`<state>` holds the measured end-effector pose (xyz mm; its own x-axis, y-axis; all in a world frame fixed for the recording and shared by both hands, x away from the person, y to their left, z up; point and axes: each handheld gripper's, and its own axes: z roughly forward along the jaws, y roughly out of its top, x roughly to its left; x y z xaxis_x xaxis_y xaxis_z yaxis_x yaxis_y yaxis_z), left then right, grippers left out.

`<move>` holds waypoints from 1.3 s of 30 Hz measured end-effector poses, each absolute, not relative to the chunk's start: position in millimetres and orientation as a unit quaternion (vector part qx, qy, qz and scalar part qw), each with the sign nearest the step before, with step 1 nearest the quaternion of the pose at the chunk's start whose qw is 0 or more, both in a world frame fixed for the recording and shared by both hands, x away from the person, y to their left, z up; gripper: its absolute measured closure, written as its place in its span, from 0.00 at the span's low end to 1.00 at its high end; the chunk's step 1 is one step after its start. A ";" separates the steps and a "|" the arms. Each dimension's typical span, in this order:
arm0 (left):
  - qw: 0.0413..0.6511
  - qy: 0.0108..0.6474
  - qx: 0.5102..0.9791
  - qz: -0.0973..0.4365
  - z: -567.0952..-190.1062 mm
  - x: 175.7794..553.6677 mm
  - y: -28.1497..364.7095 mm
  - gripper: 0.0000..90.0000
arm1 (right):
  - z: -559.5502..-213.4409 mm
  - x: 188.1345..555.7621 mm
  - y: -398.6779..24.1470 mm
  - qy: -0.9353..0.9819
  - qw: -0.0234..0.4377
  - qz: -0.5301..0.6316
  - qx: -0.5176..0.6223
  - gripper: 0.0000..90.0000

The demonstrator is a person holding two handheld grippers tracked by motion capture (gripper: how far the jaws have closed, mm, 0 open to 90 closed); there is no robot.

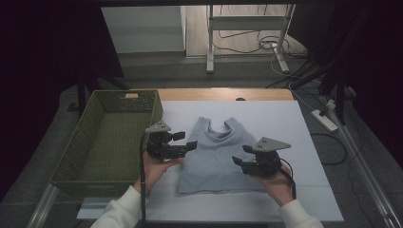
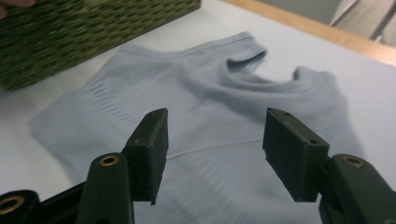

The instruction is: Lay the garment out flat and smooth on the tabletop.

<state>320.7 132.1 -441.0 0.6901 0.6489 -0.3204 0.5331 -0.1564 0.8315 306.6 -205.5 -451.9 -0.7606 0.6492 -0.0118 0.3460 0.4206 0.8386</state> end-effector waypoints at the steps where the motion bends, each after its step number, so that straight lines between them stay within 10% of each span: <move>1: 0.519 0.390 0.759 0.056 -440.9 320.5 132.2 0.33 | -453.0 305.0 -205.0 0.827 0.170 0.445 0.299 0.45; 39: 0.516 0.391 0.761 0.044 -446.0 319.9 130.8 0.33 | -498.1 294.1 -271.7 0.838 0.165 0.342 0.392 0.43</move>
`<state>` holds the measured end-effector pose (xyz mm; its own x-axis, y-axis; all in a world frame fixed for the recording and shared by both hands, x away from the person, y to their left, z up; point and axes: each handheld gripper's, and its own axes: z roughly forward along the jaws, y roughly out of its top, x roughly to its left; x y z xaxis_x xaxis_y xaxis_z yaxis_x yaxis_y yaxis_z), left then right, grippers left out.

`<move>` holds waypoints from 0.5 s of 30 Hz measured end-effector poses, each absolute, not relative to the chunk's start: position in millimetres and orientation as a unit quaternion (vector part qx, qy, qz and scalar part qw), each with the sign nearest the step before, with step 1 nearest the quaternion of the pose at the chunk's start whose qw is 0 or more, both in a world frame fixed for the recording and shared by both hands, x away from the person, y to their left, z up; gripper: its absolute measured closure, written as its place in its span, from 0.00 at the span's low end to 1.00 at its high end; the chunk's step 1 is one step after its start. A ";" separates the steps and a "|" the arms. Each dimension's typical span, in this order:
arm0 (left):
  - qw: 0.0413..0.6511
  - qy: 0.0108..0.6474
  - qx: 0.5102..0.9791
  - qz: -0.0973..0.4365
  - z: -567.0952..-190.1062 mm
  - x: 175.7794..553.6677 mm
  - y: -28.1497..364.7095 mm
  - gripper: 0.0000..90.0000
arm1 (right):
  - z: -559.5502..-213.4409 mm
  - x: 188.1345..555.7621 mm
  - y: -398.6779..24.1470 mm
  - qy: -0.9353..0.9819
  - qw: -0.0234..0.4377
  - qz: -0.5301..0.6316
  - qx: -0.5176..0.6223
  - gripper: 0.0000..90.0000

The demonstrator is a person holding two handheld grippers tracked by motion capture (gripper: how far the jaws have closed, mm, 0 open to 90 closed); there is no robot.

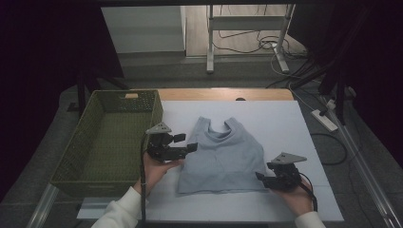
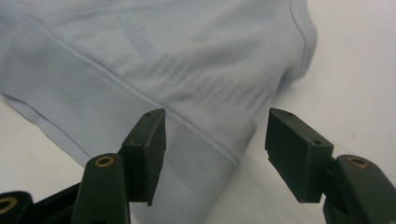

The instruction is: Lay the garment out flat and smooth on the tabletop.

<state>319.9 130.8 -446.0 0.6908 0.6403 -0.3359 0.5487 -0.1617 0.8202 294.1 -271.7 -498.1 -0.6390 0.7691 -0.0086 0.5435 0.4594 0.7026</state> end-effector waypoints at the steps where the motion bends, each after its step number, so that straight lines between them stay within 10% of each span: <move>1: 0.516 0.391 0.761 0.044 -446.1 319.9 130.7 0.33 | -500.0 294.0 -272.3 0.838 0.163 0.340 0.393 0.43; 15: 0.511 0.393 0.763 0.043 -447.5 319.9 129.0 0.33 | -514.1 298.0 -272.3 0.850 0.139 0.308 0.404 0.46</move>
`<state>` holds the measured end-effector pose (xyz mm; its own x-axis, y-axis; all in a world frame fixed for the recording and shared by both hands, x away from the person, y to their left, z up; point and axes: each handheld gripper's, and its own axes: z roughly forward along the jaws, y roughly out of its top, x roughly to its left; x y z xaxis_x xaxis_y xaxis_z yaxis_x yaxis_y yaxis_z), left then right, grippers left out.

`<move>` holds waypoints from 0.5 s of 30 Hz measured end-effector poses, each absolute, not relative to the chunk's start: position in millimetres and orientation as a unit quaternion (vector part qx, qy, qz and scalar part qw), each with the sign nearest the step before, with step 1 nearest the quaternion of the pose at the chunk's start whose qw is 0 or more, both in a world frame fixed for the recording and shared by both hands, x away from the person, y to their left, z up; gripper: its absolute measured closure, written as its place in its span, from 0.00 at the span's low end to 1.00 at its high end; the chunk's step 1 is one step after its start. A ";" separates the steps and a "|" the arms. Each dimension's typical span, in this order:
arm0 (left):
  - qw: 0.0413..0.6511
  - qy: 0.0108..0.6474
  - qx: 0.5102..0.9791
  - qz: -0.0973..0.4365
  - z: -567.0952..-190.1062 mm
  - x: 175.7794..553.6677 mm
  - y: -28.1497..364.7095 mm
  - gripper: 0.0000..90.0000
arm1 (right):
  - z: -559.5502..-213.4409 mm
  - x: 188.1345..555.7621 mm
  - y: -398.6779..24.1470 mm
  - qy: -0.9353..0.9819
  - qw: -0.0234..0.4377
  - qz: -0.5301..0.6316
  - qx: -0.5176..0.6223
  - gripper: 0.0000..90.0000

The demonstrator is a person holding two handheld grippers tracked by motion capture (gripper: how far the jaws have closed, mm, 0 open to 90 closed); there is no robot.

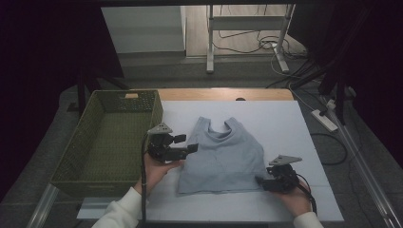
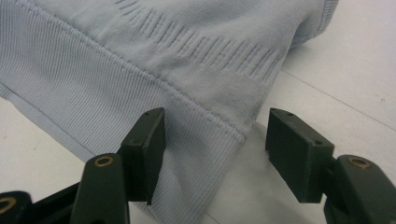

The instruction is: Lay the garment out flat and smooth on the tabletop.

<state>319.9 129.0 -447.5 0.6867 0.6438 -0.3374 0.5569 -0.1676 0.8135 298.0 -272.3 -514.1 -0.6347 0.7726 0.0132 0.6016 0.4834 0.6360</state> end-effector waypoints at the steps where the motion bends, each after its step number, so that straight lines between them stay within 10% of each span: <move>1: 0.511 0.393 0.763 0.042 -447.5 319.9 129.0 0.33 | -514.0 297.7 -272.1 0.851 0.135 0.310 0.402 0.49; 8: 0.510 0.394 0.764 0.040 -447.8 319.7 128.6 0.33 | -508.3 293.5 -270.2 0.864 0.125 0.305 0.381 0.90; 15: 0.513 0.394 0.762 0.036 -447.3 320.4 130.7 0.33 | -500.3 274.0 -270.1 0.877 0.126 0.284 0.366 0.93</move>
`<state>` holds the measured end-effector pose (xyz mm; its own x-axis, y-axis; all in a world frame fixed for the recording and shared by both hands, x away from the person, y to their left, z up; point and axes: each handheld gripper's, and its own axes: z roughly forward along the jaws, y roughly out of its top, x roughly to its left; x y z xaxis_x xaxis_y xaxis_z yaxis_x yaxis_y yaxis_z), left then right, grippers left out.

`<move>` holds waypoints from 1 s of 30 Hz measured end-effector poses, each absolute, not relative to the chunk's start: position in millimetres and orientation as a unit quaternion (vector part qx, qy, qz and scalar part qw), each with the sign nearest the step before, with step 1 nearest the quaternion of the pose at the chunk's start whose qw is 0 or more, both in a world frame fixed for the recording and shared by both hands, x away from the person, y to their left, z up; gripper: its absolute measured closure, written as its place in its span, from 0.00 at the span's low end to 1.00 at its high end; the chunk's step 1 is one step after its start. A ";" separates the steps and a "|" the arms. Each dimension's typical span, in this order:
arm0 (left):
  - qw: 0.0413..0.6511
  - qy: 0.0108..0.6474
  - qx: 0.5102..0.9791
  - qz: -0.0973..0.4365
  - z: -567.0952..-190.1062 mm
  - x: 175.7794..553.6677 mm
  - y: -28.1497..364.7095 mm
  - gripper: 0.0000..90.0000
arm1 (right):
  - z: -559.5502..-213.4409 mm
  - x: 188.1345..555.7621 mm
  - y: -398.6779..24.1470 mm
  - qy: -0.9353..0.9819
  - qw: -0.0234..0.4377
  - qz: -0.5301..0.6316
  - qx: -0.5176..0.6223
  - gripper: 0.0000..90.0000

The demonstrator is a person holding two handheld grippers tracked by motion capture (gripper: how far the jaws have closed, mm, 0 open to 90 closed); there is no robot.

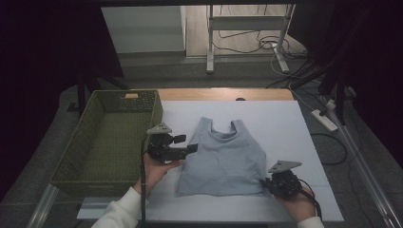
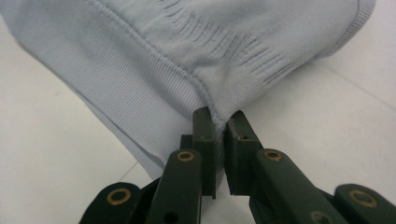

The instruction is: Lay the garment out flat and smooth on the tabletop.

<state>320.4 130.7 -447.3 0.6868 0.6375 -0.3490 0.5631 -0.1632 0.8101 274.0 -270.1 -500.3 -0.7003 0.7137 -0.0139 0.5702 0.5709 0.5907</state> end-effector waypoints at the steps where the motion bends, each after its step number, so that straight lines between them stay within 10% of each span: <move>1: 0.513 0.394 0.762 0.036 -447.2 320.4 130.8 0.33 | -498.4 270.0 -272.0 0.876 0.127 0.284 0.368 0.93; 16: 0.519 0.388 0.761 0.035 -443.4 319.2 128.9 0.33 | -487.7 244.3 -309.9 0.847 0.142 0.287 0.424 0.91; 23: 0.517 0.389 0.762 0.035 -444.6 319.3 128.1 0.33 | -477.9 246.0 -307.1 0.834 0.184 0.304 0.422 0.51; 30: 0.514 0.389 0.764 0.035 -446.3 319.5 126.2 0.33 | -459.4 262.0 -291.2 0.811 0.198 0.371 0.405 0.49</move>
<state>319.5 126.2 -446.3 0.6953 0.6299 -0.3461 0.5584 -0.1702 0.8120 262.0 -291.2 -459.4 -0.5929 0.8050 -0.0198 0.5111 0.3952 0.7632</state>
